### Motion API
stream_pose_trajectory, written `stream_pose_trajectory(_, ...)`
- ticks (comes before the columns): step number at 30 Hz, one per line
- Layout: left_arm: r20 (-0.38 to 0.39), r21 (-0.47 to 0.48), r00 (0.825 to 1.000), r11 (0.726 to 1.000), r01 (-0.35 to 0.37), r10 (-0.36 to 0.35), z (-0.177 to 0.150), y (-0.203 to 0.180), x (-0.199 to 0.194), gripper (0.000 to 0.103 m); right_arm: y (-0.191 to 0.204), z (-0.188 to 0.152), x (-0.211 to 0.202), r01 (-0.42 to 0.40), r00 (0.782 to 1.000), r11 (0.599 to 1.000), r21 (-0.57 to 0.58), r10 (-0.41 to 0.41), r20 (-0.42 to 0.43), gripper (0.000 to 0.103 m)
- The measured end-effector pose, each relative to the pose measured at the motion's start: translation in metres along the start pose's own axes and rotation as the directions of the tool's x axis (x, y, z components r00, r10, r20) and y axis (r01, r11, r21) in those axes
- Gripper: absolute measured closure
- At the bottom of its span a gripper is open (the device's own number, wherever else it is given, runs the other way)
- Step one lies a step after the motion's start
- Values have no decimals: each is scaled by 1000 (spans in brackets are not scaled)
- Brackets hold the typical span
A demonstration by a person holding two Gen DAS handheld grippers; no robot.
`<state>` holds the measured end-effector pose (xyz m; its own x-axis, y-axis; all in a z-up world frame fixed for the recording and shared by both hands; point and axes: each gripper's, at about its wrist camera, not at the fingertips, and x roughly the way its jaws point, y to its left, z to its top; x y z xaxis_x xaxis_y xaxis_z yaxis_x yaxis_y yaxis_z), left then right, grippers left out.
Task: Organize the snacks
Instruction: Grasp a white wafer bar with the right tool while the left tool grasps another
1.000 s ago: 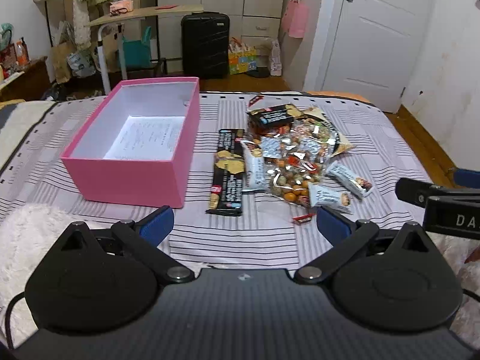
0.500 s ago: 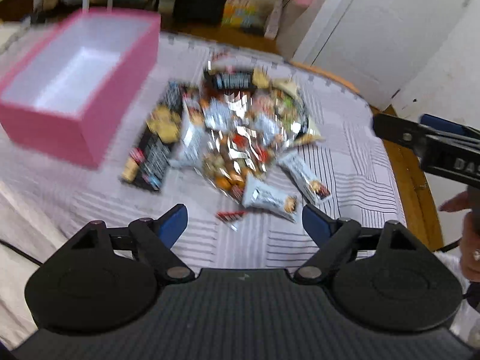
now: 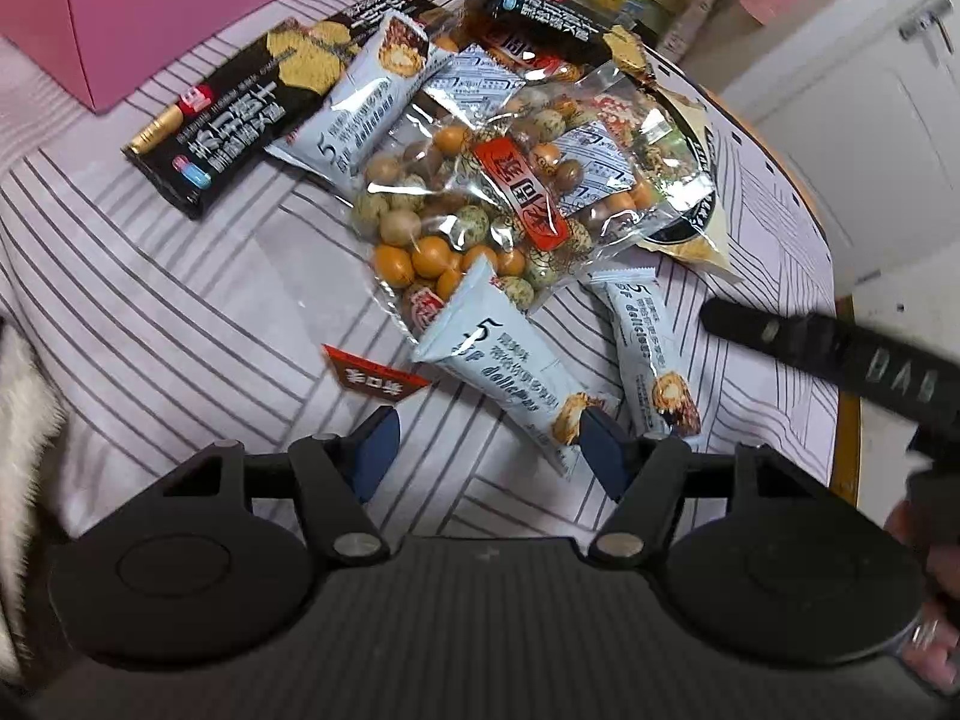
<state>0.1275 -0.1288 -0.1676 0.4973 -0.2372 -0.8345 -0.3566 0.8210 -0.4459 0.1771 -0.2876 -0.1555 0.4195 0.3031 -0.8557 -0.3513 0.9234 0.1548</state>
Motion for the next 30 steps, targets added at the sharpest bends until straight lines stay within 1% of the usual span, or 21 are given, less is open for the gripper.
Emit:
stream_pose_trajectory(6, 20, -87, 1000, 996, -10, 12, -2, -4, 13, 37, -1, 0, 13, -9, 999, 1000, 8, 9, -49, 31)
stream_pose_trajectory(10, 33, -97, 999, 995, -23, 26, -1, -10, 17, 38, -14, -1, 21, -14, 996, 997, 79, 21, -82, 31)
stream_pose_trajectory(13, 37, -91, 999, 996, -7, 10, 0, -10, 21, 46, -24, -2, 24, -6, 995, 990, 141, 20, -102, 31)
stream_pose_trajectory(14, 44, -100, 999, 995, -5, 9, 2, -8, 21, 53, -25, -2, 23, -8, 995, 988, 154, 24, -100, 32)
stream_pose_trajectory(15, 42, -106, 999, 994, 11, -7, 3, -6, 21, 55, -26, -3, 22, -14, 995, 987, 162, 30, -97, 32)
stream_pose_trajectory(16, 38, -105, 999, 994, 19, -15, 3, -4, 21, 56, -25, -3, 20, -18, 995, 987, 161, 34, -97, 36)
stream_pose_trajectory(17, 34, -100, 999, 995, 26, -22, 4, -4, 22, 59, -24, -3, 20, -20, 994, 988, 155, 36, -101, 38)
stream_pose_trajectory(18, 31, -97, 999, 995, 36, -33, 4, -2, 19, 64, -22, -4, 20, -22, 994, 989, 146, 38, -107, 38)
stream_pose_trajectory(20, 23, -98, 998, 993, 58, -56, 4, 1, 18, 67, -19, -5, 20, -25, 993, 991, 132, 41, -115, 39)
stream_pose_trajectory(24, 11, -101, 998, 993, 68, -67, 4, 7, 14, 68, -15, -5, 28, -36, 986, 993, 115, 54, -155, 39)
stream_pose_trajectory(27, 8, -98, 998, 993, 71, -70, 5, 8, 15, 68, -8, -6, 40, -11, 980, 997, 73, 25, -198, 39)
stream_pose_trajectory(28, 7, -93, 998, 993, 70, -69, 5, 9, 15, 68, -6, -7, 41, -5, 980, 998, 59, 17, -200, 45)
stream_pose_trajectory(29, 6, -90, 998, 994, 66, -66, 5, 9, 14, 68, -4, -7, 42, -6, 981, 999, 46, 15, -196, 62)
stream_pose_trajectory(30, 5, -86, 998, 994, 66, -65, 5, 9, 12, 68, -3, -7, 40, -27, 981, 999, 37, 33, -189, 68)
